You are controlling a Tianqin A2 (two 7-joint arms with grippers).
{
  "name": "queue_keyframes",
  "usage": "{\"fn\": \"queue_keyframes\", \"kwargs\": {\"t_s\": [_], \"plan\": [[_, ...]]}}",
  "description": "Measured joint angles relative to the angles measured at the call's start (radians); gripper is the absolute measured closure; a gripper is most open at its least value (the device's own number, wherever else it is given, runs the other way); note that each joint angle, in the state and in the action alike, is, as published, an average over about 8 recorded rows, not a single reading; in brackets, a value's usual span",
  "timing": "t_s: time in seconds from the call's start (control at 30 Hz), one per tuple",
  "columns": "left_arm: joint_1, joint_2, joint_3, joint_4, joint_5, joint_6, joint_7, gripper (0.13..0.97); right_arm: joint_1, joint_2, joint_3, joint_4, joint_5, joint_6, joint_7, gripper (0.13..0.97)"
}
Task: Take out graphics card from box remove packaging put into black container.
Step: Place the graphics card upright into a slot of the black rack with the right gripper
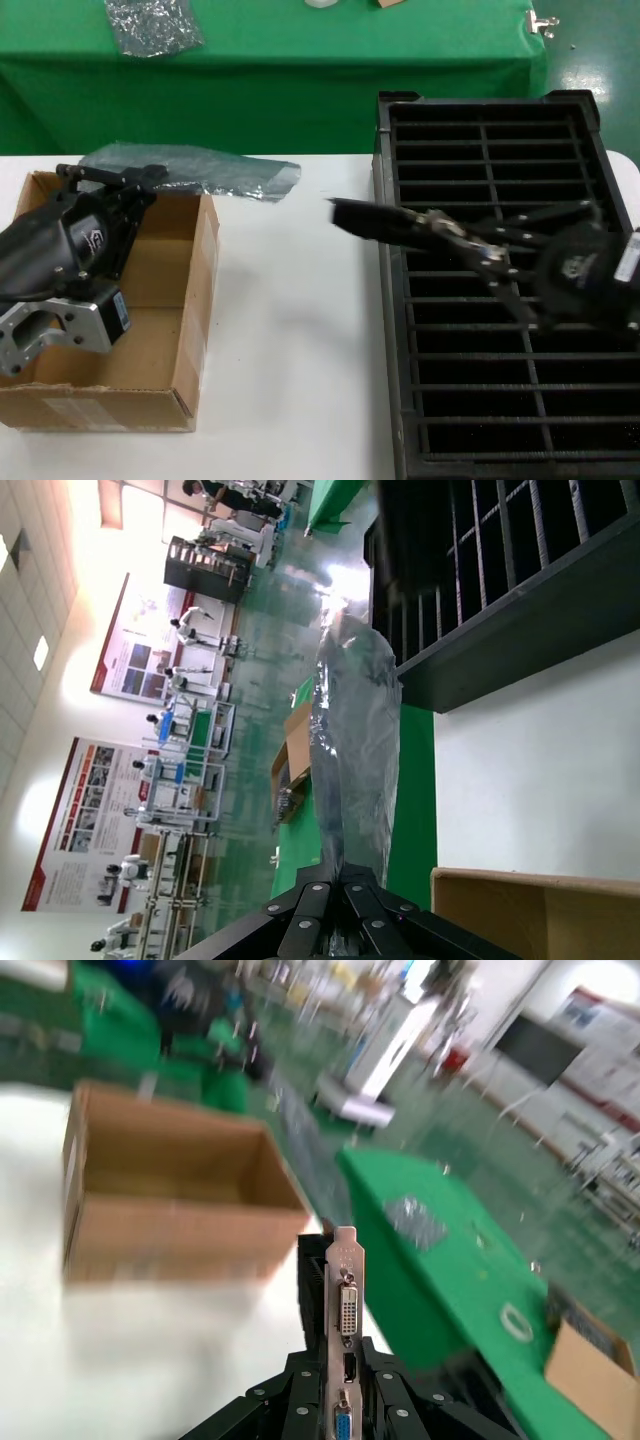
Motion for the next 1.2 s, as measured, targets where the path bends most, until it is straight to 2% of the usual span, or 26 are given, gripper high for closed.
{"fn": "queue_keyframes", "kwargs": {"t_s": [0.17, 0.37, 0.93, 1.07, 1.2], "plan": [[0.0, 0.0, 0.0, 0.0, 0.0, 0.0, 0.0, 0.958, 0.029, 0.081, 0.022, 0.031, -0.058, -0.093, 0.05, 0.906], [0.0, 0.0, 0.0, 0.0, 0.0, 0.0, 0.0, 0.958, 0.057, 0.113, 0.028, 0.038, -0.094, -0.149, 0.082, 0.906], [0.0, 0.0, 0.0, 0.0, 0.0, 0.0, 0.0, 0.958, 0.065, 0.113, 0.025, 0.039, -0.1, -0.157, 0.085, 0.906], [0.0, 0.0, 0.0, 0.0, 0.0, 0.0, 0.0, 0.958, 0.116, 0.092, -0.007, 0.036, -0.121, -0.182, 0.073, 0.906], [0.0, 0.0, 0.0, 0.0, 0.0, 0.0, 0.0, 0.958, 0.219, 0.052, -0.076, 0.034, -0.155, -0.251, 0.05, 0.906]]}}
